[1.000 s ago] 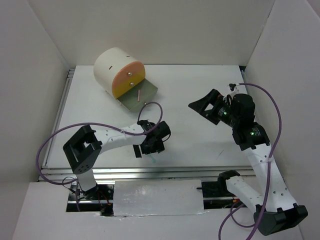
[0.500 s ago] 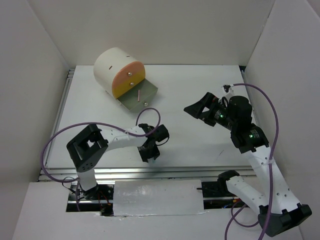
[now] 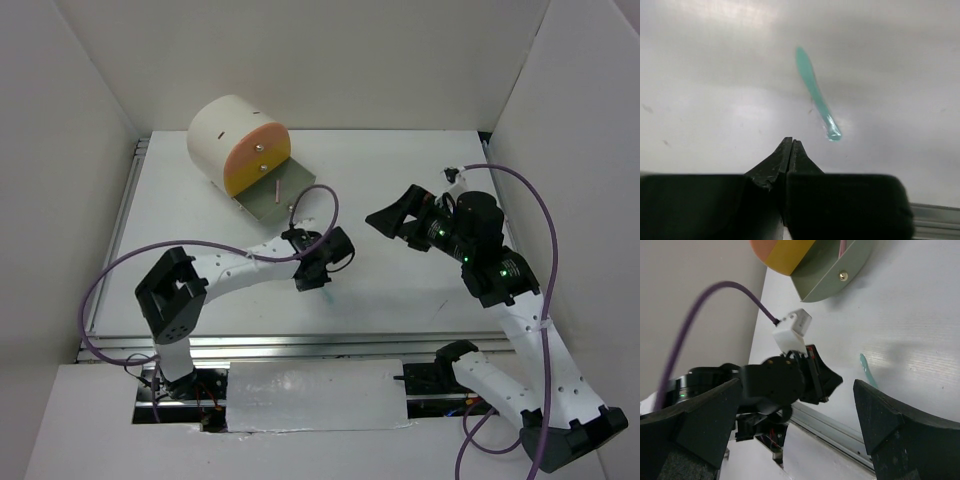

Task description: Organize the makeup

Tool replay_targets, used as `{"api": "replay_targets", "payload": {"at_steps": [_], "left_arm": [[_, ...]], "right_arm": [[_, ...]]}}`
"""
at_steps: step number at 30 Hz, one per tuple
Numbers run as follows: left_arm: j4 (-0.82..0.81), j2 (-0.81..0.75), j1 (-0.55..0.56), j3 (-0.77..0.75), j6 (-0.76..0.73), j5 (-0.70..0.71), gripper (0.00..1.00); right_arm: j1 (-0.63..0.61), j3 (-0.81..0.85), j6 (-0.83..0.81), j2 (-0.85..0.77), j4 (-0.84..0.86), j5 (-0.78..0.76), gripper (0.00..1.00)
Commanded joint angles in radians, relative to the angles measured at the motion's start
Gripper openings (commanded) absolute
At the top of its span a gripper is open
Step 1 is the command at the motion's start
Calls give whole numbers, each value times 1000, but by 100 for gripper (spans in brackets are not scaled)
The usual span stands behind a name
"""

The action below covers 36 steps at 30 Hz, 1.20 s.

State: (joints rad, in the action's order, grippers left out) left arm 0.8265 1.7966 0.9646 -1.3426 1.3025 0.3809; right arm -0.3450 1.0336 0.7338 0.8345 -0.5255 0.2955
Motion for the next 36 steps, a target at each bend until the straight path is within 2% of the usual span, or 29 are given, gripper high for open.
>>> {"api": "replay_targets", "payload": {"at_steps": [1, 4, 5, 8, 11, 12, 15, 18, 24, 27, 29, 36], "left_arm": [[11, -55, 2, -107, -275, 248, 0], [51, -63, -12, -176, -322, 338, 0], [93, -59, -38, -190, -310, 342, 0], [88, -34, -69, -191, -333, 294, 0], [53, -8, -67, -187, -316, 204, 27], [49, 4, -66, -191, -298, 182, 44], [62, 39, -73, -194, -153, 81, 79], [19, 76, -73, -191, -85, -31, 99], [29, 164, -70, -220, 162, -169, 100], [109, 240, -70, -300, 263, -171, 100], [154, 286, -72, -343, 296, -168, 99], [131, 351, -81, -308, 366, -215, 97]], "right_arm": [[-11, 48, -22, 0, 5, -18, 100], [-11, 51, -25, -3, 2, -22, 100], [-11, 49, -24, -5, 1, -32, 100], [-11, 39, -22, -12, 2, -38, 100], [-9, 37, -22, -18, -5, -44, 100], [-11, 42, -28, -18, -10, -58, 100], [-8, 52, -33, -23, -27, -90, 100], [-5, 62, -28, -20, -37, -123, 100], [-5, 75, -17, -25, -99, -222, 100], [-5, 71, -22, -43, -99, -228, 100], [-3, 63, -25, -51, -96, -220, 100], [-26, 69, -48, -75, -87, -231, 100]]}}
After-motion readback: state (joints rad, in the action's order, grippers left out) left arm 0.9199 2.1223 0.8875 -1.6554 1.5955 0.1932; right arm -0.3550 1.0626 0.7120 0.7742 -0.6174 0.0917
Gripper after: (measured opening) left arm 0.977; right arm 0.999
